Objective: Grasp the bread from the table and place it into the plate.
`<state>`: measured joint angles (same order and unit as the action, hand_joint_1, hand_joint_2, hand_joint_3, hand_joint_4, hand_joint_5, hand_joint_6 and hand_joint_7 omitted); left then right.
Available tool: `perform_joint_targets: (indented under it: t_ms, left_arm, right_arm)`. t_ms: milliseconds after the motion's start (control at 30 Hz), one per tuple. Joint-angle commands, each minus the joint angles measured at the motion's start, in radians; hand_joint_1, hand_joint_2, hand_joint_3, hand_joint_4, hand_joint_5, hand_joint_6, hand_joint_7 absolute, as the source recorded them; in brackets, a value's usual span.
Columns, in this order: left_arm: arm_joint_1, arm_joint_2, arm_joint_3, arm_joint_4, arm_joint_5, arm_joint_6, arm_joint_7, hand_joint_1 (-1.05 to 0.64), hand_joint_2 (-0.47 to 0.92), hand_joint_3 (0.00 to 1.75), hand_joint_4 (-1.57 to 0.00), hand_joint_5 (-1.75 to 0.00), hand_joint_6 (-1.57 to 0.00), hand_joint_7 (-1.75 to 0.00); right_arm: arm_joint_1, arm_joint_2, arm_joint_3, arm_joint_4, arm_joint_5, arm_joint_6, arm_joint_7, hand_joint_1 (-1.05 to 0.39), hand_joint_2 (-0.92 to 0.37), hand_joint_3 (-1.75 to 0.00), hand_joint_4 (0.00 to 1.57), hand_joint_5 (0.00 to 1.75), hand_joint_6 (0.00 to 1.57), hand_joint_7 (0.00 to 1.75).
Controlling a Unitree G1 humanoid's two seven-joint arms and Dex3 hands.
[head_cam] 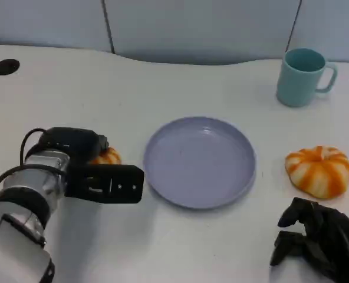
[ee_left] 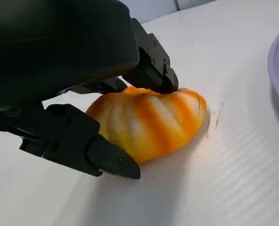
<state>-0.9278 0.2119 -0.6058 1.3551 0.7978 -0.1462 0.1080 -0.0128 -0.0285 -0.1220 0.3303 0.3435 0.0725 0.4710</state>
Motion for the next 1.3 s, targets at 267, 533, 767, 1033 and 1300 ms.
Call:
perform_joint_targets:
  t_ms: [267,533,767,1033,1300]
  left_arm:
    - [0.088,0.008,-0.008,0.013,-0.011,-0.006,0.146,-0.29,0.92,0.31,-0.63,-1.43,-0.62,-1.18]
    - [0.107,0.046,0.005,0.004,-0.01,-0.097,0.32,-0.24,0.92,0.33,-0.69,-1.75,-0.51,-1.67]
    - [0.079,0.065,0.057,-0.006,-0.048,-0.151,0.381,-0.2,0.92,0.38,-0.69,-1.75,-0.5,-1.75]
    - [0.026,0.067,0.083,-0.019,-0.052,-0.202,0.427,-0.17,0.91,0.37,-0.71,-1.75,-0.51,-1.75]
    - [-0.017,0.057,0.098,-0.026,-0.054,-0.26,0.462,-0.16,0.87,0.37,-0.79,-1.75,-0.61,-1.75]
  right_arm:
    - [0.023,-0.021,-0.015,-0.011,0.005,0.009,0.004,-0.42,-0.92,-0.4,1.23,1.08,1.11,1.05]
    - [0.021,-0.018,-0.013,-0.012,0.004,0.017,0.0,-0.43,-0.92,-0.4,1.23,1.08,1.1,1.06]
    - [0.014,-0.014,-0.01,-0.013,-0.003,0.018,-0.015,-0.41,-0.92,-0.43,1.23,1.09,1.12,1.05]
    - [-0.001,-0.01,-0.006,0.021,-0.013,-0.011,-0.014,-0.43,-0.92,-0.41,1.23,1.08,1.14,1.02]
    - [-0.031,-0.011,-0.008,0.056,-0.008,-0.004,-0.008,-0.42,-0.92,-0.44,1.23,1.08,1.14,1.01]
